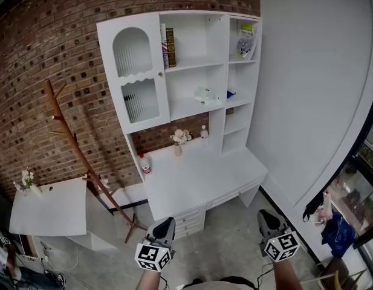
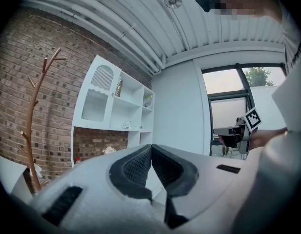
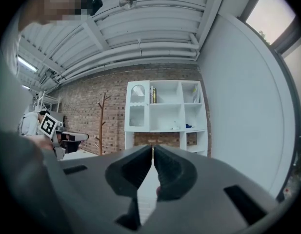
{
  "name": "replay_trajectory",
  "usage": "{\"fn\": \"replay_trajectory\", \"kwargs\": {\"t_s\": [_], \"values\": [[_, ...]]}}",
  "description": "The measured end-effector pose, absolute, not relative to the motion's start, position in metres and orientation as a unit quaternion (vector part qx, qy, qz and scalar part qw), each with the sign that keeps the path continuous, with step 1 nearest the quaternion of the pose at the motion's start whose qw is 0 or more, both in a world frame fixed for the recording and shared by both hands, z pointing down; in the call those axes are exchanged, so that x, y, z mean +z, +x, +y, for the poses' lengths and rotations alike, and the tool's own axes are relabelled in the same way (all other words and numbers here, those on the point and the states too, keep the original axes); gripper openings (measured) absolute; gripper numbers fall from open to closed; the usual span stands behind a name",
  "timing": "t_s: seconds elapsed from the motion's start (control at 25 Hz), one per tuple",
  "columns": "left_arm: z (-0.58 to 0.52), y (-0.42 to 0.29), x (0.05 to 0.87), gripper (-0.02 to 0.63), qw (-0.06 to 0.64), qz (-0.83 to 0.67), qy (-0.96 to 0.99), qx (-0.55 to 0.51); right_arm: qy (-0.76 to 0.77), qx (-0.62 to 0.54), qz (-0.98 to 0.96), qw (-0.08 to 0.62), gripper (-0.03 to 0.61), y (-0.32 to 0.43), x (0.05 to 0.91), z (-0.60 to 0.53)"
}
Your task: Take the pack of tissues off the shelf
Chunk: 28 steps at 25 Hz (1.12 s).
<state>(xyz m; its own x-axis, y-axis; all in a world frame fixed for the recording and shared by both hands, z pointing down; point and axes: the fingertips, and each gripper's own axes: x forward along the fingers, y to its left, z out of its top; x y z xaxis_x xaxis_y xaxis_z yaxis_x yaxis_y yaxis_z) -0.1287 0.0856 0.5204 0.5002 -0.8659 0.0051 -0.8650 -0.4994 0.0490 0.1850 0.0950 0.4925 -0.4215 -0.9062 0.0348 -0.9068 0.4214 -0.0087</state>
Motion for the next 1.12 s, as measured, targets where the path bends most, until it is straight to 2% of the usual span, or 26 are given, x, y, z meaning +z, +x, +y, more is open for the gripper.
{"fn": "replay_trajectory", "kwargs": {"t_s": [0.6,1.12], "values": [[0.066,-0.137,0.526,0.025,0.03,-0.498,0.867,-0.011,0.543,0.027,-0.839,0.02,0.034,0.177,0.5,0.078],[0.007,-0.123,0.523,0.025,0.024,-0.519,0.854,-0.011,0.516,0.033,-0.856,0.018,0.035,0.188,0.503,-0.002]]}}
